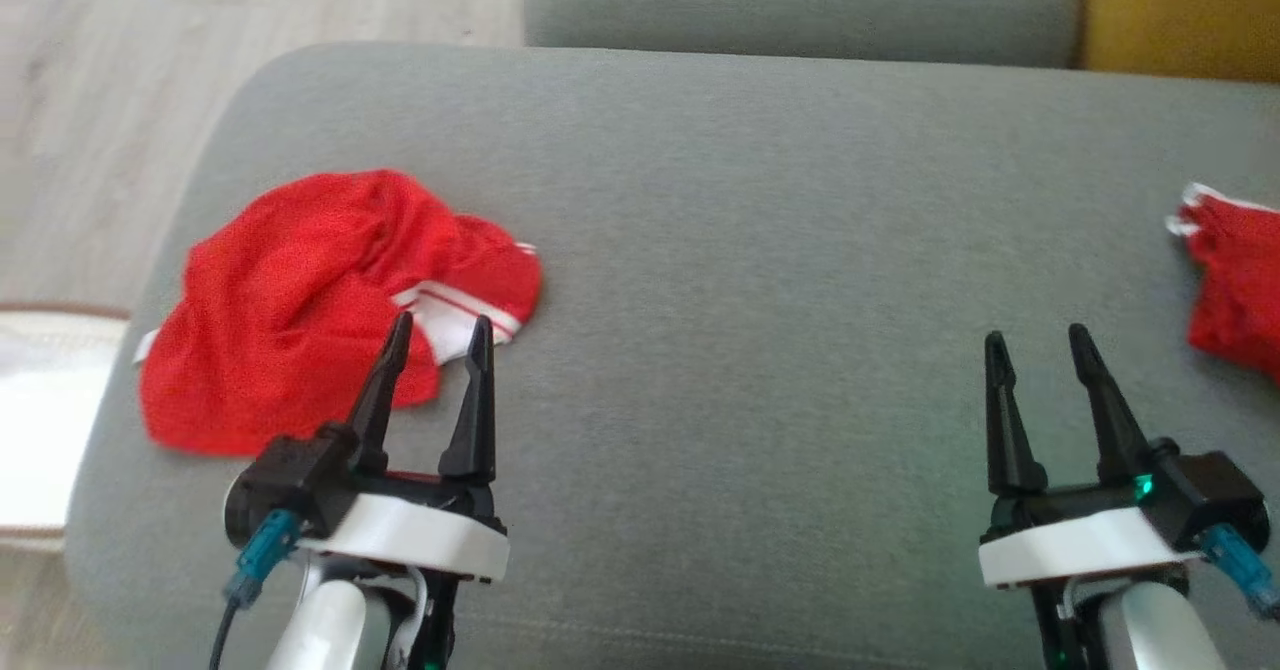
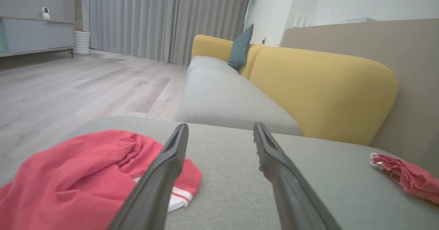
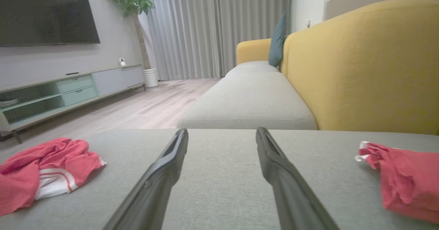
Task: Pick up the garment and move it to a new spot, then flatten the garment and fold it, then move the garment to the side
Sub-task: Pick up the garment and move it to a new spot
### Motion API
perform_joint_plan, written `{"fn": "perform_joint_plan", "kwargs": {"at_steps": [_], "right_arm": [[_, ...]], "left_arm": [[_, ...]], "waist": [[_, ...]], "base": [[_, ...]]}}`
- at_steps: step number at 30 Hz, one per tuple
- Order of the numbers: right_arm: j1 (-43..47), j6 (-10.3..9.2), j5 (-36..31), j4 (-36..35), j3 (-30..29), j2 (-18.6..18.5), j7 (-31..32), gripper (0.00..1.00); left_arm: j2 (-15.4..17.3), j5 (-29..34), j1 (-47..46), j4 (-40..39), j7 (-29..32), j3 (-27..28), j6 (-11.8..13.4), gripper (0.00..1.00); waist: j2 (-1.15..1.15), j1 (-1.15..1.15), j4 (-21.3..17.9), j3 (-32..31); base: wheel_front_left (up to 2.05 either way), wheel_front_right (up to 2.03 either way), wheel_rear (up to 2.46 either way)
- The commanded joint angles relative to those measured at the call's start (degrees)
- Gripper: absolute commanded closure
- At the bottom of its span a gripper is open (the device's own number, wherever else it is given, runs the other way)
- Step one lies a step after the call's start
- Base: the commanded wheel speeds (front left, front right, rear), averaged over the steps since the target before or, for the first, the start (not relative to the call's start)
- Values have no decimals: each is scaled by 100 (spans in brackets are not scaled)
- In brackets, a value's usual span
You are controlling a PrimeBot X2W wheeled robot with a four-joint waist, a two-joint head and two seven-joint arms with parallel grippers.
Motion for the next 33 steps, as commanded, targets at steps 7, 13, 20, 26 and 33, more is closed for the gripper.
{"fn": "perform_joint_plan", "kwargs": {"at_steps": [7, 13, 20, 26, 33], "right_arm": [[-70, 22, 39, -120, 341, -23, -61, 0], [-37, 22, 87, -82, 408, -23, -61, 0], [14, 22, 120, -20, 496, -23, -61, 0], [-25, 22, 159, 29, 530, -23, -61, 0], [-50, 22, 213, 29, 552, -23, -61, 0]], "left_arm": [[16, 42, -159, -196, -31, 297, 54, 0], [16, 56, -84, -190, -31, 380, 58, 0], [16, 39, -30, -202, -31, 416, 69, 0], [16, 77, 24, -202, -31, 462, 48, 0], [16, 95, 5, -227, -31, 602, 30, 0]], "waist": [[0, 0, 962, -69], [0, 0, 1461, -113], [0, 0, 1863, -173], [0, 0, 1948, -222], [0, 0, 1882, -182]], "base": [[0, 0, 0], [0, 0, 0], [0, 0, 0], [0, 0, 0], [0, 0, 0]]}}
